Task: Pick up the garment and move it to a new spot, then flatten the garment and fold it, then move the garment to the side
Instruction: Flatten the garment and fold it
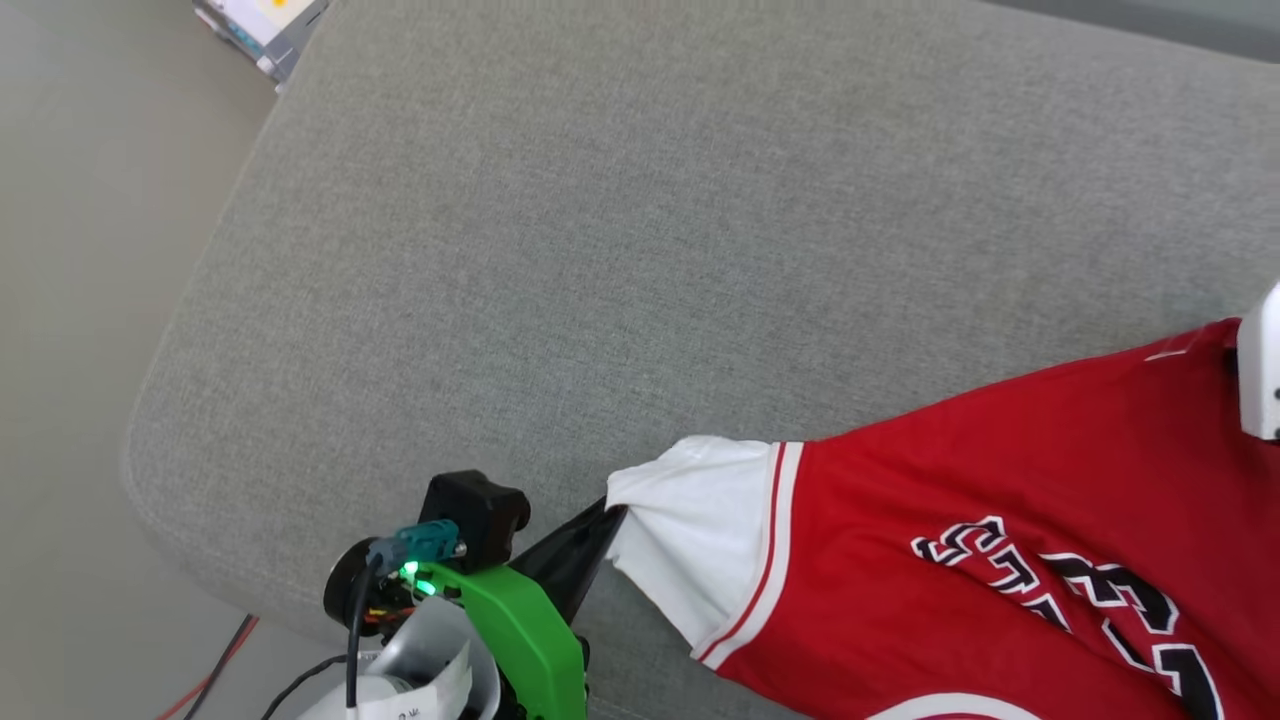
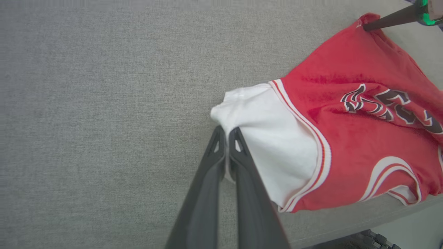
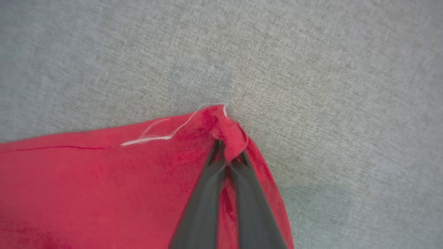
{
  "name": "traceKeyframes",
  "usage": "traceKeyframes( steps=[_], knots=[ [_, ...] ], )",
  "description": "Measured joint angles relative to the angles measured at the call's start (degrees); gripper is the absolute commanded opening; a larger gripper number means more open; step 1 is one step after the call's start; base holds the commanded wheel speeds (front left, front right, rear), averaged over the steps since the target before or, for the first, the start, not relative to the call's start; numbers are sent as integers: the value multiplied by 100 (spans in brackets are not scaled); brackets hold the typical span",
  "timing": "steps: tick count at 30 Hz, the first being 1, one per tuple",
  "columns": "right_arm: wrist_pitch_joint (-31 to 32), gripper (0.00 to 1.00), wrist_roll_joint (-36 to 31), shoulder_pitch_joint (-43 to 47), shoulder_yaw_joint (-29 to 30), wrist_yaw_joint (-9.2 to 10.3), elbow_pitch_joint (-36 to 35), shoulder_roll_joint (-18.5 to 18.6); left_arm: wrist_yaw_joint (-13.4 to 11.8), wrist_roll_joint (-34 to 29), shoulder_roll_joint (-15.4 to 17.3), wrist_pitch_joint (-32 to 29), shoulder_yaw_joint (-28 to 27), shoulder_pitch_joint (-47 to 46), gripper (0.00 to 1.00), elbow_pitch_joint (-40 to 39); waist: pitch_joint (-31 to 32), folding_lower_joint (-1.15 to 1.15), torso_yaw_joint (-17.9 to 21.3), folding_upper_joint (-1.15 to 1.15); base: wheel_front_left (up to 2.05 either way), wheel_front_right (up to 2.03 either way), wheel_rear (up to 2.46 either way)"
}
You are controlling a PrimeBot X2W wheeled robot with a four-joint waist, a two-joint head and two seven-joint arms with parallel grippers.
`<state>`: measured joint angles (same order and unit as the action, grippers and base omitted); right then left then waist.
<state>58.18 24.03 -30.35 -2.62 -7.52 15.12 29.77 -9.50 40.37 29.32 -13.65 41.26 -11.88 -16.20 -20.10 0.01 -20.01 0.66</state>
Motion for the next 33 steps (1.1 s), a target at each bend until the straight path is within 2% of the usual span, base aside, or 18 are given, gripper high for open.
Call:
traceKeyframes(
  steps=[6,12,19,33],
  knots=[
    [-521,0,137,34,162,-1,176,-300,-133,36,24,59,-160,1,0,38,439,0,201,0,0,0,0],
    [-1195,0,385,62,118,-1,-42,-272,-238,98,3,476,-547,-2,0,44,910,0,501,0,0,0,0],
    [-1786,0,552,58,-20,-1,-667,-43,-444,132,108,1029,-1247,-96,0,-149,1342,0,1028,0,0,0,0],
    [-2192,0,599,-67,-19,-2,-2013,-243,-749,392,331,1836,-2780,-516,0,-971,1844,-1,2008,0,0,0,0]
  ],
)
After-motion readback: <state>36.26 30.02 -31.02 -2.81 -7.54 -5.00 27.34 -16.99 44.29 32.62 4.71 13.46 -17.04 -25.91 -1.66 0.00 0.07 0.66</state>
